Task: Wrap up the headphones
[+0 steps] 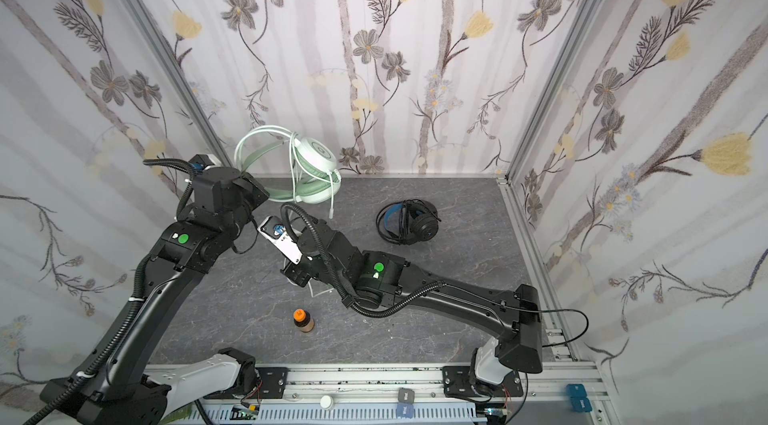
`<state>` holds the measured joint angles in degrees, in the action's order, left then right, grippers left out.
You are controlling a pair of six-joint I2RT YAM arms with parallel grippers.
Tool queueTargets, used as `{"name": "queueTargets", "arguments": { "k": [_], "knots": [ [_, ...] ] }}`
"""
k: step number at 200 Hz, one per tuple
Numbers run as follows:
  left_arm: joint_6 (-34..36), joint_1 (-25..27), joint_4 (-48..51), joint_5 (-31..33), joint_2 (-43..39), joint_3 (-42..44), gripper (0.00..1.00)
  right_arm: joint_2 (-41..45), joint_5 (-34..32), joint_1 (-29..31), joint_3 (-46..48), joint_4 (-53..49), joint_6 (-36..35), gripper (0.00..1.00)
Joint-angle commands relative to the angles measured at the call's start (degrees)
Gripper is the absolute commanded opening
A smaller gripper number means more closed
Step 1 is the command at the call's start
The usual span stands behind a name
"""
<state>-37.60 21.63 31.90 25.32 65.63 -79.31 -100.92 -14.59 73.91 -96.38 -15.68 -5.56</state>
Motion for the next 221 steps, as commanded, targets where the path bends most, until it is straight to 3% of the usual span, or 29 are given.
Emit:
{"name": "queueTargets", "arguments": {
  "k": [1,42,73,103,154,190,221],
  "knots": [
    [7.46,0.57,-6.52,7.48,-1.34,2.19,0.0,-1.35,-0.52,0.25,-6.72,-8.32,-3.1,0.0],
    [20.83,3.06,-8.05,12.62,-4.07,5.24,0.0,-4.58,-4.68,-0.5,-19.87,-24.13,-7.68,0.0],
    [30.34,4.39,-9.68,13.61,-5.45,6.77,0.0,-6.12,-8.64,-0.8,-24.11,-33.09,-11.9,0.0],
    [37.18,4.65,-7.88,5.34,-6.91,6.26,0.0,-5.55,-14.73,-1.38,-24.12,-35.62,-13.42,0.0],
    [37.27,4.3,4.51,-13.28,-6.36,2.6,0.0,-4.83,-20.9,-3.12,-24.12,-35.12,-16.12,0.0],
    [36.07,4.3,8.32,-16.3,-10.08,5.88,0.0,-4.79,-25.08,-3.48,-23.37,-35.74,-19.03,0.0],
    [35.38,4.23,10.86,-19.17,-12.96,6.87,0.0,-3.14,-25.26,-4.95,-21.0,-35.25,-16.85,0.0]
  ]
}}
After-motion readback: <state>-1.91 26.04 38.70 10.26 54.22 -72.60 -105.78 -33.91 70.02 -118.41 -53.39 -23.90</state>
